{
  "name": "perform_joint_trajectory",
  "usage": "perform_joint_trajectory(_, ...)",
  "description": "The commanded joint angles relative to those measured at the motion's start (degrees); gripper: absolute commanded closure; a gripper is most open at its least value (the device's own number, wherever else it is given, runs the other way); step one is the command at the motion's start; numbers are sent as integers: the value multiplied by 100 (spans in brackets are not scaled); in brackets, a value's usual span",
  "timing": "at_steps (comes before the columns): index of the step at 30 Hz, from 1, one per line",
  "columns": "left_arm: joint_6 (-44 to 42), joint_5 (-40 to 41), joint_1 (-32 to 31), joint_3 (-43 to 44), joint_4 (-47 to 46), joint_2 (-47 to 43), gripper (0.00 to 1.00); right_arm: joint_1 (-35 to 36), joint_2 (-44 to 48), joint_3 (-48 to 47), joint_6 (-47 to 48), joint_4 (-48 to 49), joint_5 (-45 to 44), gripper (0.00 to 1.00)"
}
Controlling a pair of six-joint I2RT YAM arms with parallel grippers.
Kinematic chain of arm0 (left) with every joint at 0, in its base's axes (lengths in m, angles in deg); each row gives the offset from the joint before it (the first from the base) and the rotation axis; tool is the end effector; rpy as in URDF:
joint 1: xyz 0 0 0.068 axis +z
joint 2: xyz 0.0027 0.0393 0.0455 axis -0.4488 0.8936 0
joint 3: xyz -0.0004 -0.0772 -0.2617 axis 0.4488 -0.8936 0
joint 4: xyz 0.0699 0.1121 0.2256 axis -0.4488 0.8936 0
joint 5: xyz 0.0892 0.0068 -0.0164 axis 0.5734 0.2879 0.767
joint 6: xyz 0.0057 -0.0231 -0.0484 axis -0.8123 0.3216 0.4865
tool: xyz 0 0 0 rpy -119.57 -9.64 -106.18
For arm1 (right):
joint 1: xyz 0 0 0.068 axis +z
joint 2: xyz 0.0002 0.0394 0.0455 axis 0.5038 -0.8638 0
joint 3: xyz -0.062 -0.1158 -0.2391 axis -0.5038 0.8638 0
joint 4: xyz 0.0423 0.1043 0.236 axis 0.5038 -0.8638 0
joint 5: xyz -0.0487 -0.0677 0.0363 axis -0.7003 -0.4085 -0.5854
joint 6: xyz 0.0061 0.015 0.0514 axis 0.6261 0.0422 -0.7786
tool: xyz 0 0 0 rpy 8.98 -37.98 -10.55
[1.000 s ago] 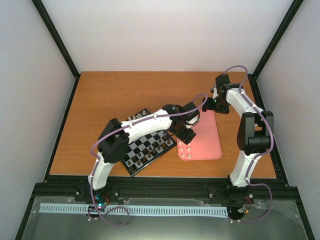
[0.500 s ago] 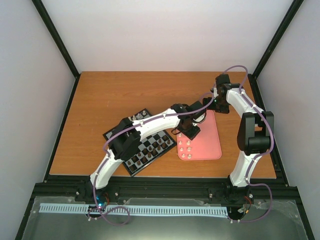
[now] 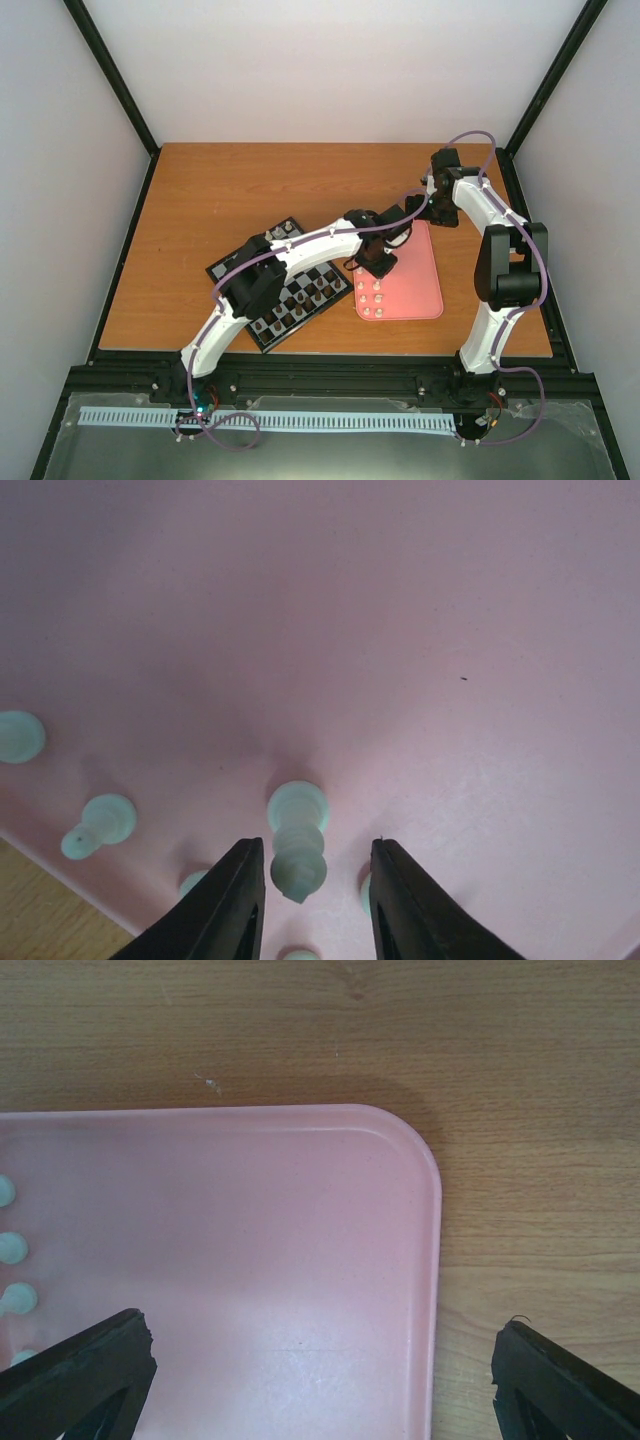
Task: Set up the chess pieces on the board
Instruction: Pick up the chess piece from the storage box.
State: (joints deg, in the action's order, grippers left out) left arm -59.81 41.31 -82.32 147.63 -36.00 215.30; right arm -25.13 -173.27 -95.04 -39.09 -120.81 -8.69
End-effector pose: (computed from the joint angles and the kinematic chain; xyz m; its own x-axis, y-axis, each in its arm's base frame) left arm 0.2745 -0.4011 0.1843 -0.7024 0.6405 -0.3104 0.6867 0.7245 -0.0590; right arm 0.3820 0.0388 0.2204 -0.9617 0.0291 -0.2724 -0.0148 0.9874 0.1578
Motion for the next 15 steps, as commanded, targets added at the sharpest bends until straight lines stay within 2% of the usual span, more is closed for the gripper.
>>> perform_joint_trajectory(1, 19, 62, 83, 122, -139, 104, 71, 24, 16, -50, 68, 8, -3, 8)
perform_joint_trajectory(6, -1, 61, 162, 141, -166, 187, 83, 24, 26, -57, 67, -10, -5, 8)
perform_joint_trajectory(15, 12, 50, 235, 68, -191, 189, 97, 24, 57, -52, 68, -19, -21, 8)
